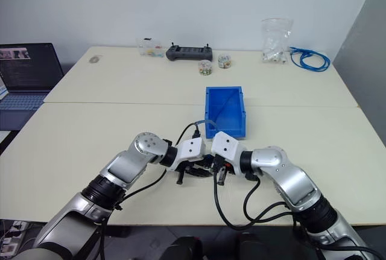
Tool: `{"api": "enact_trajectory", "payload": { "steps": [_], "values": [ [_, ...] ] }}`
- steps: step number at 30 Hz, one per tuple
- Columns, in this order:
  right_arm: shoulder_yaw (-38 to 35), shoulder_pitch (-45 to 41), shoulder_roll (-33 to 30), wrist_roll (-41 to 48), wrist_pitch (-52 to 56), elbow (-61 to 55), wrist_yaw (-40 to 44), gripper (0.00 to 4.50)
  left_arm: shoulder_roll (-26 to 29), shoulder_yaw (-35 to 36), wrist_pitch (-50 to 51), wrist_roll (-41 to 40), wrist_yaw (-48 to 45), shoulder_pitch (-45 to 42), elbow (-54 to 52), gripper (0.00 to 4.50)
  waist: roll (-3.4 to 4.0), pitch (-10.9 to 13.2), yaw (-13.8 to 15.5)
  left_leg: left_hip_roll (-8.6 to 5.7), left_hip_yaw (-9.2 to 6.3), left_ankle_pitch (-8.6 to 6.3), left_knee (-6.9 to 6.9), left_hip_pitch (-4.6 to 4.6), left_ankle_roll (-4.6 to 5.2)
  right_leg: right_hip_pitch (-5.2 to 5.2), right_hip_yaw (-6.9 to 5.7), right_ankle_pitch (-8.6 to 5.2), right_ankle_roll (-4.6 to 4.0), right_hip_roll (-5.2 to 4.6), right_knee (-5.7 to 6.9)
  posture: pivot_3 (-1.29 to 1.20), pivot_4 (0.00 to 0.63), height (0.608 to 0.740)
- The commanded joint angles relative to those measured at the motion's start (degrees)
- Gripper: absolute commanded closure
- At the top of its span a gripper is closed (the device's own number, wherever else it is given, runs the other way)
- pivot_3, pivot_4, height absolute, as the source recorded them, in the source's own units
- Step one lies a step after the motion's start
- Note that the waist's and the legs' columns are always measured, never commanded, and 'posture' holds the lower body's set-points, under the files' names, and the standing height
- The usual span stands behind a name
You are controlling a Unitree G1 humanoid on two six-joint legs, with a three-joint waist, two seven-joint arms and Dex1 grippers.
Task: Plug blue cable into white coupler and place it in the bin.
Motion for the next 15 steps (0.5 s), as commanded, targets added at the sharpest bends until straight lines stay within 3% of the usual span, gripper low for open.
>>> {"api": "enact_trajectory", "payload": {
  "steps": [1, 15],
  "values": [
    [1.48, -0.95, 1.18, -0.66, 0.9, 0.86, 0.67, 4.5, -0.44, -0.45, 1.84, 2.93, 3.2, 0.85, 1.85, 3.69, 0.0, 0.0, -0.02, 0.0, -0.01, 0.0, 0.0, 0.05, 0.0, 0.05, 0.0, 0.0, 0.0, 0.0, -0.01, 0.0, 0.15, 0.74],
    [5.14, 0.58, 2.72, -0.6, 0.03, 7.13, 6.88, 4.5, -0.6, 0.77, 4.19, 2.32, 4.46, 2.17, -0.16, 3.69, 0.04, -0.22, -0.34, 0.02, -0.01, -0.03, -0.16, 0.73, 0.02, 0.66, 0.04, -0.09, 0.09, 0.0, -0.12, 0.0, 0.15, 0.74]
  ]
}}
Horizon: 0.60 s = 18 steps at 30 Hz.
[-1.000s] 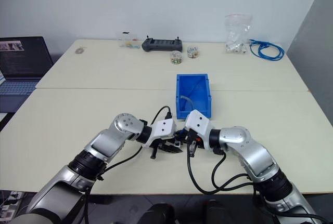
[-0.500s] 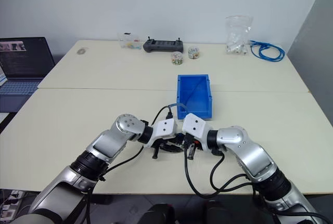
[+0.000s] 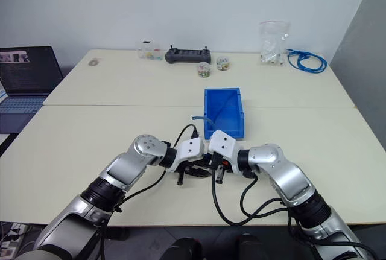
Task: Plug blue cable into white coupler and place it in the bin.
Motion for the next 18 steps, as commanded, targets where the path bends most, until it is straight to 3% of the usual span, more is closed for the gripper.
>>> {"api": "enact_trajectory", "payload": {
  "steps": [1, 18],
  "values": [
    [5.15, 1.88, 0.77, -0.28, 0.69, 3.52, 3.21, 4.5, -0.34, -0.14, 1.94, 2.32, 3.09, 0.76, 1.09, 3.69, -0.01, -0.04, -0.01, 0.0, 0.0, 0.0, 0.0, 0.02, 0.0, 0.02, -0.01, -0.01, 0.01, 0.0, -0.01, 0.0, 0.15, 0.74],
    [8.96, 4.93, 1.58, -3.71, -0.85, 11.6, 7.39, 4.5, -0.7, 1.28, 2.47, 1.82, 5.9, 2.4, 0.2, 3.69, 0.37, -1.64, -0.92, 0.01, -0.08, -0.11, -0.14, 0.27, 0.14, 0.34, -0.06, -0.14, 0.12, 0.0, -0.21, 0.0, 0.15, 0.74]
  ]
}}
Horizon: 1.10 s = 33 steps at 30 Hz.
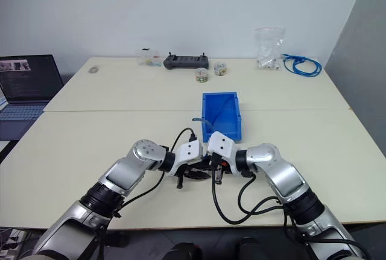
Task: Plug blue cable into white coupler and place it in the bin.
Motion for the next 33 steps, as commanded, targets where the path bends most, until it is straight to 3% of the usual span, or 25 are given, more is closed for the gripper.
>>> {"api": "enact_trajectory", "payload": {
  "steps": [1, 6, 9, 20, 33],
  "values": [
    [8.92, 4.97, -0.4, -2.29, 2.72, 5.61, 3.69, 4.5, -0.66, 0.98, 0.51, 1.75, 3.49, -0.09, 1.34, 3.69, 0.0, -0.14, 0.0, 0.0, 0.0, -0.01, 0.0, 0.01, 0.0, 0.02, 0.0, -0.01, 0.01, 0.0, -0.01, 0.0, 0.15, 0.74],
    [8.93, 5.68, 1.57, -1.72, 5.41, 8.98, 3.28, 4.5, -1.17, 1.51, -0.18, 1.5, 4.03, -0.15, 2.02, 3.69, 0.11, -0.4, 0.0, 0.0, -0.01, -0.03, -0.11, 0.2, 0.02, 0.19, 0.0, -0.03, 0.01, -0.01, -0.12, 0.0, 0.15, 0.74],
    [8.81, 5.8, 2.0, -1.66, 5.52, 10.73, 3.82, 4.5, -1.33, 1.44, -0.33, 1.52, 4.02, 0.02, 1.93, 3.69, 0.15, -0.83, -0.09, 0.05, -0.01, -0.13, -0.7, 0.9, 0.17, 0.58, 0.0, -0.07, 0.0, -0.02, -0.68, 0.0, 0.15, 0.74],
    [12.48, 6.97, -0.06, -5.26, 2.73, 11.85, 5.89, 4.5, -1.77, 1.95, -0.77, 1.32, 5.0, 0.58, 1.9, 3.69, 0.28, -1.23, -0.08, 0.05, -0.02, -0.15, -0.72, 0.9, 0.16, 0.57, 0.0, -0.11, 0.01, -0.03, -0.71, 0.0, 0.15, 0.74],
    [13.85, 5.86, 4.82, -8.12, 1.89, 17.61, 5.93, 4.5, -2.15, 1.86, -1.71, 1.38, 5.1, 0.17, 2.82, 3.69, 0.42, -1.73, -0.14, 0.06, -0.06, -0.18, -0.86, 0.98, 0.15, 0.58, 0.01, -0.22, -0.07, -0.05, -0.73, 0.0, 0.15, 0.74]
  ]
}}
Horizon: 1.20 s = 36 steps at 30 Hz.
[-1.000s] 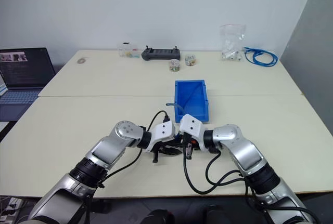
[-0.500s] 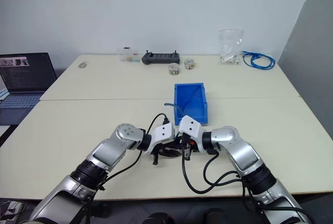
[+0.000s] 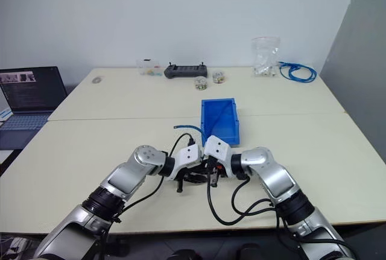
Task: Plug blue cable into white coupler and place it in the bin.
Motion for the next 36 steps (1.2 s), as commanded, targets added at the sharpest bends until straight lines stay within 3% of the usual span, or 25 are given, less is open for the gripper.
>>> {"api": "enact_trajectory", "payload": {
  "steps": [1, 22, 36],
  "values": [
    [13.27, 5.97, -0.62, -5.13, 3.57, 11.63, 4.12, 4.5, -1.05, 1.97, -0.66, 1.34, 3.69, -1.53, 0.23, 3.69, 0.01, -0.02, -0.01, 0.01, -0.01, 0.0, -0.02, 0.01, 0.0, 0.0, 0.0, -0.08, -0.12, 0.0, 0.0, 0.0, 0.15, 0.74],
    [10.8, 9.62, -8.56, -6.42, 0.33, 12.21, 6.94, 4.5, 0.57, 3.25, -0.81, 0.91, 3.77, -0.77, 0.01, 3.69, -0.02, 0.0, 0.09, 0.0, -0.1, -0.14, -0.06, -0.01, -0.03, 0.04, -0.02, -0.41, -0.22, -0.03, -0.04, 0.0, 0.15, 0.74],
    [15.13, 3.57, -1.0, -7.85, 1.65, 14.92, 8.18, 4.5, -0.07, 2.83, -0.59, 0.73, 4.29, -0.67, -0.05, 3.69, 0.18, 0.19, 0.04, 0.01, -0.18, -0.21, -0.17, -0.05, -0.06, 0.03, 0.0, -0.47, -0.27, -0.03, -0.05, 0.0, 0.15, 0.74]
  ]
}}
